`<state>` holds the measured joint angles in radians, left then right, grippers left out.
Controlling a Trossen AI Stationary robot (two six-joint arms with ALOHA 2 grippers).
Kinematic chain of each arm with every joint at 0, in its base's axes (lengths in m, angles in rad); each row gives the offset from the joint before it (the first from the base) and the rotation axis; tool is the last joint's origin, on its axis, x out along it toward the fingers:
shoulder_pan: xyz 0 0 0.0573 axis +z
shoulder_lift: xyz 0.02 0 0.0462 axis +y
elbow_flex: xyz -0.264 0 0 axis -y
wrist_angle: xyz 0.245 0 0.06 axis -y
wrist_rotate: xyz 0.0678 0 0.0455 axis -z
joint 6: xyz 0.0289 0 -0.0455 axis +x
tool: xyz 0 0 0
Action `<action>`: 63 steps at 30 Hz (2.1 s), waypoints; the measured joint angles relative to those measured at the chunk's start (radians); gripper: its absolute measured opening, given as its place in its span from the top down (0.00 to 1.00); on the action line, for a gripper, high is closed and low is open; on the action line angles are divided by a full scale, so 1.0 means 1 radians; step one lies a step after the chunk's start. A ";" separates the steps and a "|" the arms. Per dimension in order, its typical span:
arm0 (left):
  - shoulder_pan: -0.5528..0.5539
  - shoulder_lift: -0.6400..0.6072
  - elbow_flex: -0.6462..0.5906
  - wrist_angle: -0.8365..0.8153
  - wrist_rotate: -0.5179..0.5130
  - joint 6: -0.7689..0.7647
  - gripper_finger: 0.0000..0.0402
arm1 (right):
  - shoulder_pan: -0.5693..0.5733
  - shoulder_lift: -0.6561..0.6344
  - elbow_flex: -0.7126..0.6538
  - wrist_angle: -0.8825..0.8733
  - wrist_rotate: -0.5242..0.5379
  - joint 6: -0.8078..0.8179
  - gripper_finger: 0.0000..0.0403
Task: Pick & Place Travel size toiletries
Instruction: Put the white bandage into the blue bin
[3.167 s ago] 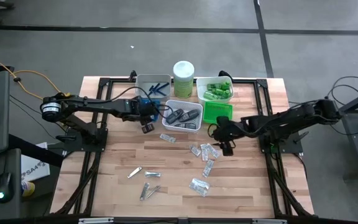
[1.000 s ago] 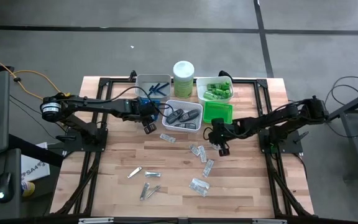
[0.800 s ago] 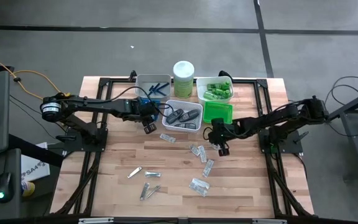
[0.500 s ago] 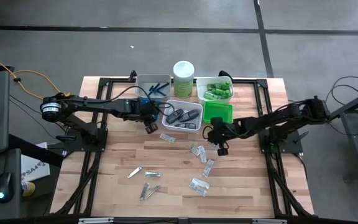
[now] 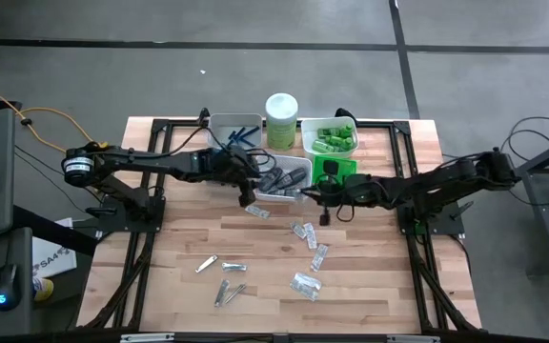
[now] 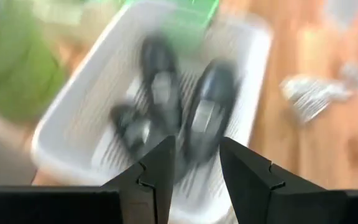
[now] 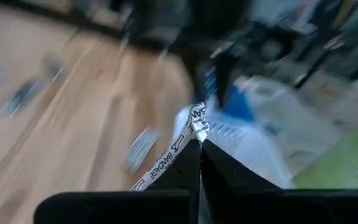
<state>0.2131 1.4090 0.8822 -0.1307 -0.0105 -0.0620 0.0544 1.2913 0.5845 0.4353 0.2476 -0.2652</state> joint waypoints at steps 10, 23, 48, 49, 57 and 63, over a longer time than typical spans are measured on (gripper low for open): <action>0.000 0.001 0.000 0.293 0.055 0.056 0.68 | -0.006 0.081 -0.001 0.253 0.192 -0.028 1.00; -0.039 0.036 0.001 0.401 0.031 0.058 0.35 | -0.019 0.276 0.000 0.577 0.277 -0.058 1.00; -0.039 0.037 0.001 0.419 0.020 -0.024 0.42 | -0.051 0.323 0.000 0.785 0.134 -0.052 1.00; -0.039 0.037 0.001 0.420 0.021 -0.032 0.45 | -0.051 0.323 0.000 0.785 0.134 -0.052 1.00; -0.039 0.037 0.001 0.419 0.022 -0.075 0.81 | -0.051 0.323 0.000 0.784 0.119 -0.053 1.00; -0.037 0.037 0.001 0.417 0.022 -0.074 0.98 | -0.051 0.323 0.000 0.781 0.119 -0.061 1.00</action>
<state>0.1761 1.4456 0.8833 0.2867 0.0113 -0.1364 0.0036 1.6138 0.5846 1.2167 0.3668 -0.3259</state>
